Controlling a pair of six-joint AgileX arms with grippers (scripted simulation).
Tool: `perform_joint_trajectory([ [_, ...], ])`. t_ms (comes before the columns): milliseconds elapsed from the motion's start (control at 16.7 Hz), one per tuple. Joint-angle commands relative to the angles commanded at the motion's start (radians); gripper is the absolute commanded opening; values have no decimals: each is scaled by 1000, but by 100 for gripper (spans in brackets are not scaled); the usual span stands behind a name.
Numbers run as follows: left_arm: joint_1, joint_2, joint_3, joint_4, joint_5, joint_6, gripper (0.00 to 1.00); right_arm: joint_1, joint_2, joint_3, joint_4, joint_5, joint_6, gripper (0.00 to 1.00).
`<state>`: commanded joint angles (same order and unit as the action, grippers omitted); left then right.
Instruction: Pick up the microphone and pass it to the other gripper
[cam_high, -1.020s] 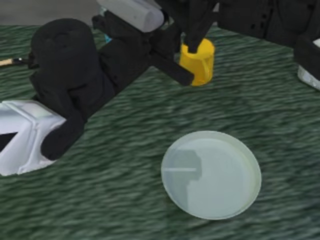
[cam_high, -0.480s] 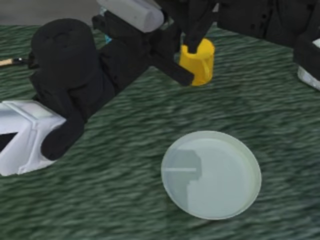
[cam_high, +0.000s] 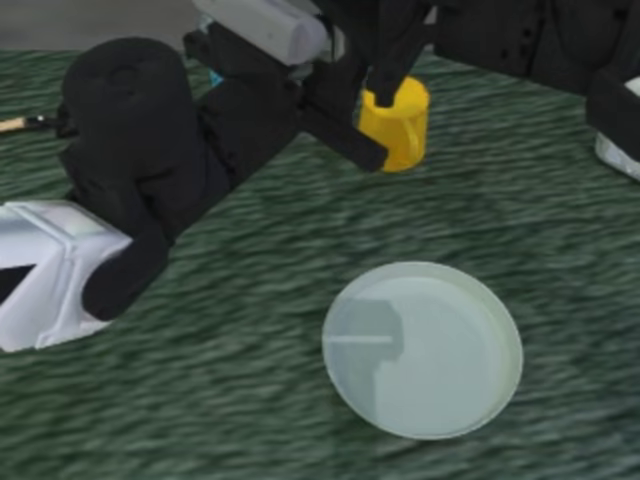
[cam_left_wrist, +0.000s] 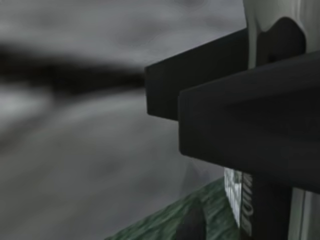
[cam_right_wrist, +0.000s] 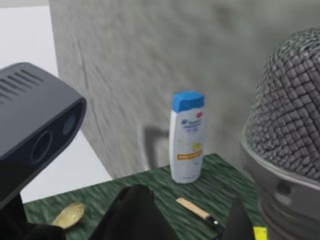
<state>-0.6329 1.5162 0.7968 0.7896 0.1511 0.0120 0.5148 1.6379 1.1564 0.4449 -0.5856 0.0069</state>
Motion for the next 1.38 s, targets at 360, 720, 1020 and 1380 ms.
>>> perform_joint_trajectory([
  [360, 0, 0, 0, 0, 0, 0, 100, 0, 0, 0, 0, 0, 0, 0],
  [720, 6, 11, -12, 1, -7, 6, 100, -2, -9, 10, -1, 7, -2, 0],
  [1020, 34, -105, -110, -21, 6, 5, 100, -52, -45, -25, 1, -49, -2, 0],
  [1380, 69, -278, -253, -47, 31, 3, 100, -122, -94, -76, 1, -124, -5, 0],
])
